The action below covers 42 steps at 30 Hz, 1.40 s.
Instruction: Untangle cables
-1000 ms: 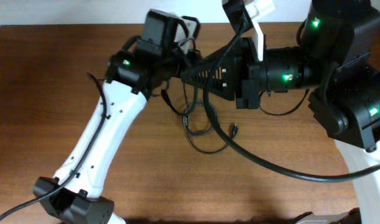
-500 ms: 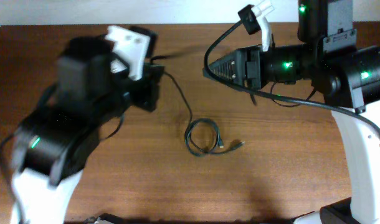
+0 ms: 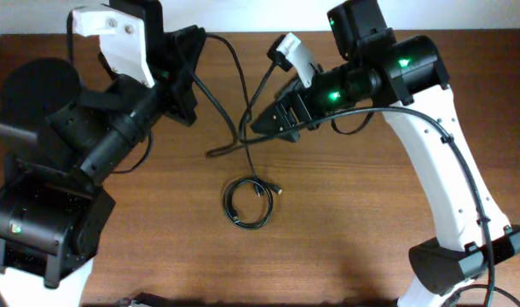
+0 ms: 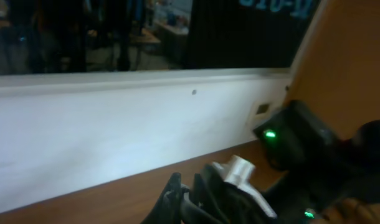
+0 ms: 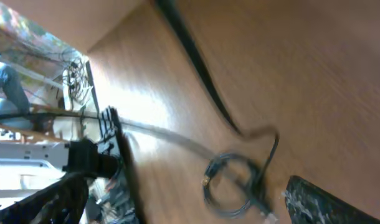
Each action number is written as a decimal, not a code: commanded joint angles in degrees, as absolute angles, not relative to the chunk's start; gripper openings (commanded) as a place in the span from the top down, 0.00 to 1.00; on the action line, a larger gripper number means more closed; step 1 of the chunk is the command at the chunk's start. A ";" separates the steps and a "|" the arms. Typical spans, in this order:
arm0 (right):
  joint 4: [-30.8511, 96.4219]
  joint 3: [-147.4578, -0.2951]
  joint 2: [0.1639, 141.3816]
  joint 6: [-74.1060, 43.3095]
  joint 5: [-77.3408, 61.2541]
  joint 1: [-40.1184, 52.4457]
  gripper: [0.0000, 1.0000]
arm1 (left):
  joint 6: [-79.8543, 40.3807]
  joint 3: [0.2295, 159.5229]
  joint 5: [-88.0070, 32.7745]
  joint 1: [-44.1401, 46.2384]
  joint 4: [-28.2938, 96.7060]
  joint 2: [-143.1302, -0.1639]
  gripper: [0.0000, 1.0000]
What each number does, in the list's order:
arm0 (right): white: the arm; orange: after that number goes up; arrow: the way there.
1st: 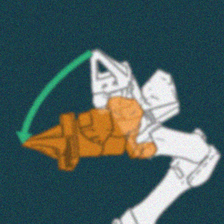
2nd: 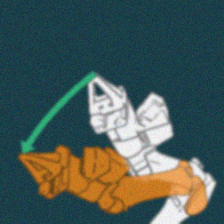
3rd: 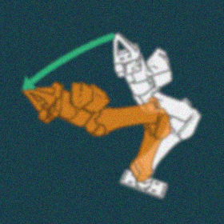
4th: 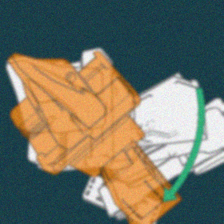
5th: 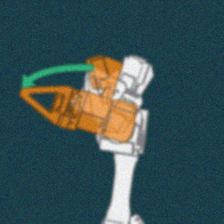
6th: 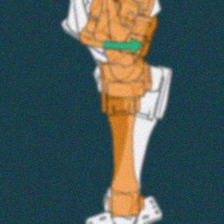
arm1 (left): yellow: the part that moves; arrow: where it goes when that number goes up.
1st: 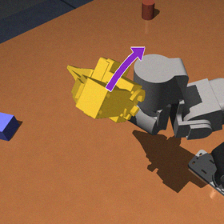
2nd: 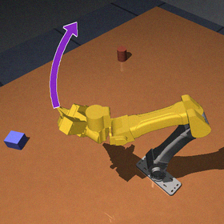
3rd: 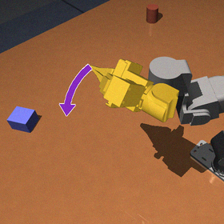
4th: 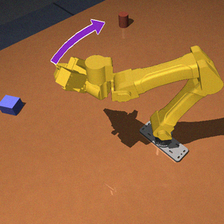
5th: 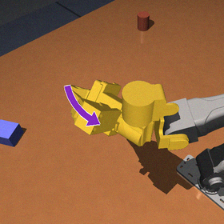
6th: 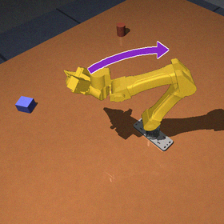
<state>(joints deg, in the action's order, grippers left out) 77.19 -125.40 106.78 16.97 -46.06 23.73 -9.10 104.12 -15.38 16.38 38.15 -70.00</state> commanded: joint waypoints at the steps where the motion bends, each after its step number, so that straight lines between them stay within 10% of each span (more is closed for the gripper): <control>1: 71.50 -125.43 107.04 19.66 -49.54 24.05 0.00 | -12.95 104.79 -26.15 16.19 37.54 -69.69 0.99; 3: 69.19 -125.43 107.15 19.49 -50.96 24.05 0.13 | -14.81 104.81 -30.39 16.19 35.68 -69.69 0.98; 4: 68.82 -125.43 107.15 19.49 -53.60 24.05 0.60 | -15.22 104.81 -30.50 16.19 35.11 -69.69 0.98; 6: 68.77 -125.43 107.15 19.46 -54.70 24.05 0.96 | -15.22 104.81 -30.48 16.19 34.92 -69.69 0.97; 9: 71.22 -125.43 107.15 19.46 -57.43 24.05 0.96 | -15.18 104.81 -25.96 16.16 36.32 -69.69 0.95; 11: 70.50 -125.54 107.07 17.12 -58.19 22.92 0.96 | -15.16 104.81 -23.70 16.05 38.65 -69.69 0.46; 13: 64.51 -126.63 106.96 6.24 -61.71 20.91 0.96 | -15.16 104.81 -21.15 16.05 41.89 -69.84 0.30; 21: 51.37 -144.62 105.95 -13.85 -63.86 12.78 0.96 | -13.61 104.81 -19.03 16.05 54.48 -74.41 0.20; 29: 50.96 -144.97 105.95 -19.35 -60.66 -17.23 0.96 | -11.88 104.81 -19.03 16.08 58.89 -74.41 0.18; 33: 70.30 -144.92 106.19 -7.53 -30.13 -33.82 0.96 | -11.88 104.81 -19.03 16.08 59.29 -74.41 0.18; 42: 72.31 -144.59 111.70 -14.48 0.91 -52.38 0.96 | -9.32 104.81 -19.03 16.08 64.45 -74.41 0.18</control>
